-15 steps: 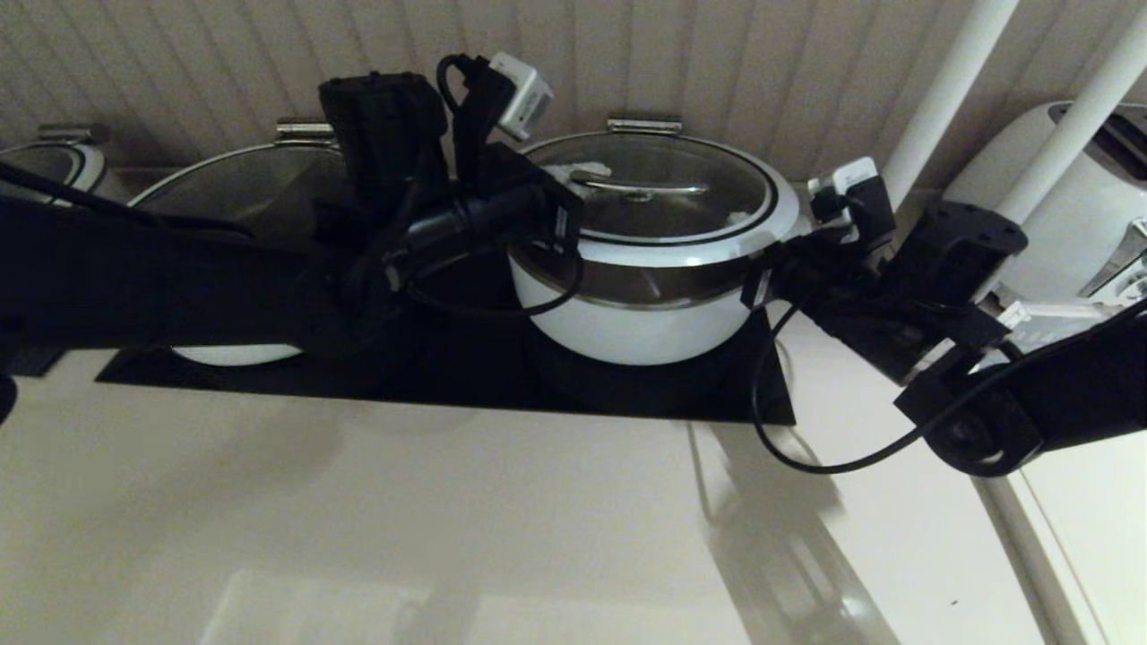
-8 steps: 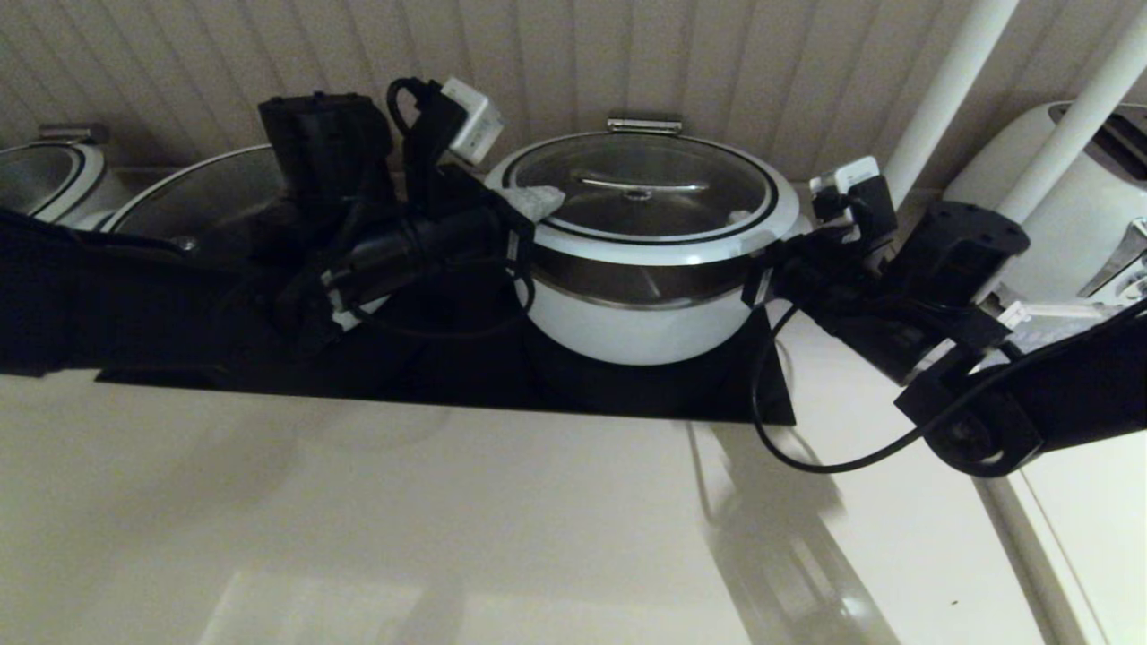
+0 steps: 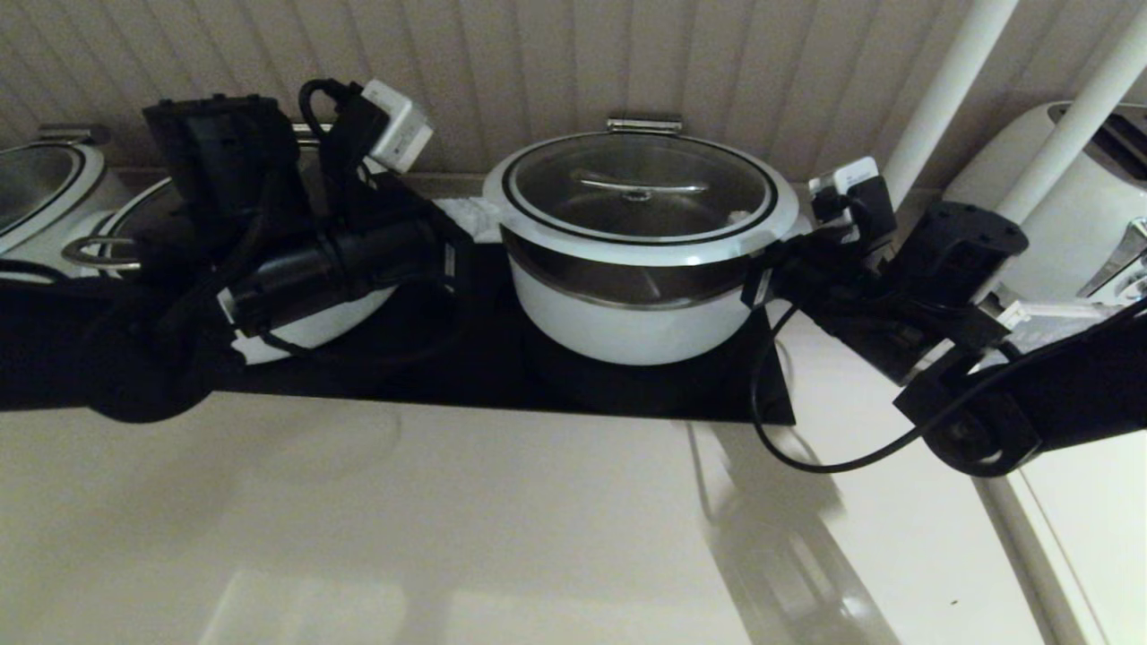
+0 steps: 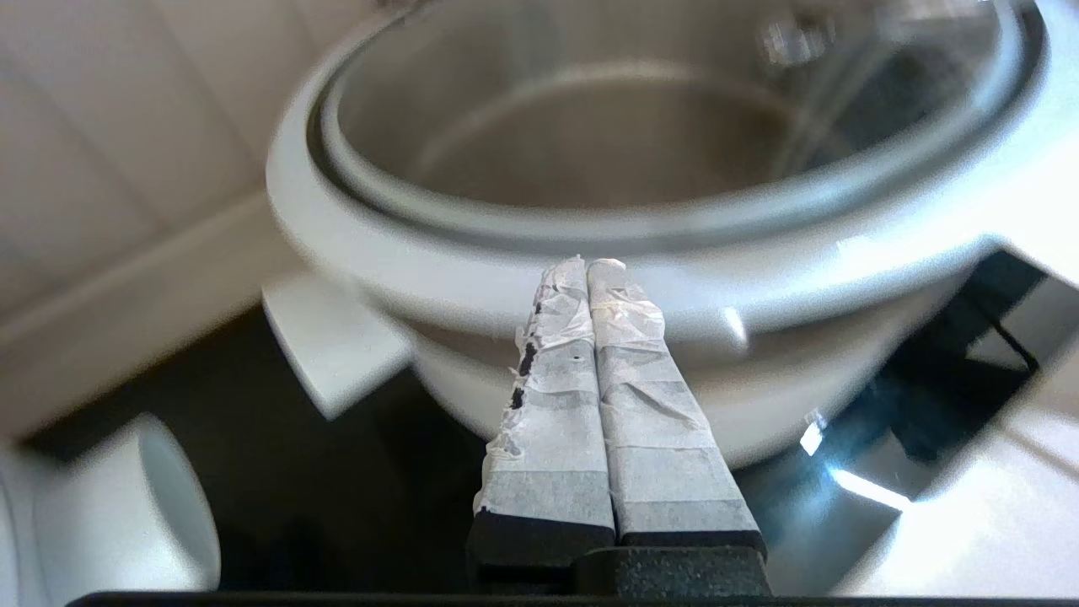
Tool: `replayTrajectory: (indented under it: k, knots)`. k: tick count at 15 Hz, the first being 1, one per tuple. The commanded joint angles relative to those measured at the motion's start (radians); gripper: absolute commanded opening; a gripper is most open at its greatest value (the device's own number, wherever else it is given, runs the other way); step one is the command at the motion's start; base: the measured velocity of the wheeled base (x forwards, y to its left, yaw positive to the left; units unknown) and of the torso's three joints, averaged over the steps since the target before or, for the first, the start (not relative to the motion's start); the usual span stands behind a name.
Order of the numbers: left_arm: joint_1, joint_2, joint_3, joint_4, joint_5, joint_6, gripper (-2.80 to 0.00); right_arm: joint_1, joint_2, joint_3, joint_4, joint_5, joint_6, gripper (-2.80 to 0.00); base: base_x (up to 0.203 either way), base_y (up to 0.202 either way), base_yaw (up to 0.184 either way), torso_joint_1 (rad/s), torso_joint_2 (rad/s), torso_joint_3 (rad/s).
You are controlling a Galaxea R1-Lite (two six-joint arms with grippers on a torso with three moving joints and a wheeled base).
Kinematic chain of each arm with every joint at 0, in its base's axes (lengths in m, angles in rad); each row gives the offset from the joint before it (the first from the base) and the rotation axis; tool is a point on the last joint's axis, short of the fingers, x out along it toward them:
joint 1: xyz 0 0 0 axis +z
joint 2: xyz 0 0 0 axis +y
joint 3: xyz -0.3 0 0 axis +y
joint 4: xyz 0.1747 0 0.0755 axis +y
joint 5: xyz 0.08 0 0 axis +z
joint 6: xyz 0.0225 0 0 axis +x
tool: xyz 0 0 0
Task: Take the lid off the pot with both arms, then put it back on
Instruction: Hold the pot lid with the right arm, then open the pot lid completely
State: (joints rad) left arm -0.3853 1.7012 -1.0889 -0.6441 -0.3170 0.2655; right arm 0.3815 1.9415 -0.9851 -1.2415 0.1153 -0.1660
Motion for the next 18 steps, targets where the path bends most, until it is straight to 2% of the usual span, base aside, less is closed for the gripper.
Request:
replayTrajectory:
  k: [1, 5, 8, 13, 18]
  knots:
    - [0.0, -0.079, 0.101, -0.004, -0.004, 0.004, -2.8, 0.0, -0.003, 0.0, -0.007, 0.001, -0.001, -2.8, 0.0, 0.0, 0.0, 0.0, 0.0, 0.0]
    - [-0.013, -0.138, 0.257, -0.006, -0.008, 0.03, -2.8, 0.0, -0.004, -0.004, -0.009, 0.001, -0.001, -2.8, 0.0, 0.0, 0.0, 0.0, 0.0, 0.0]
    - [-0.051, -0.117, 0.289, -0.029, -0.006, 0.029, -2.8, 0.0, -0.003, -0.012, -0.009, 0.001, -0.001, -2.8, 0.0, 0.0, 0.0, 0.0, 0.0, 0.0]
    - [-0.069, 0.04, 0.281, -0.261, 0.002, 0.034, -2.8, 0.0, -0.003, -0.012, -0.01, 0.001, -0.001, -2.8, 0.0, 0.0, 0.0, 0.0, 0.0, 0.0]
    - [-0.07, 0.131, 0.168, -0.272, 0.03, 0.034, -2.8, 0.0, -0.004, -0.012, -0.021, 0.001, -0.001, -2.8, 0.0, 0.0, 0.0, 0.0, 0.0, 0.0]
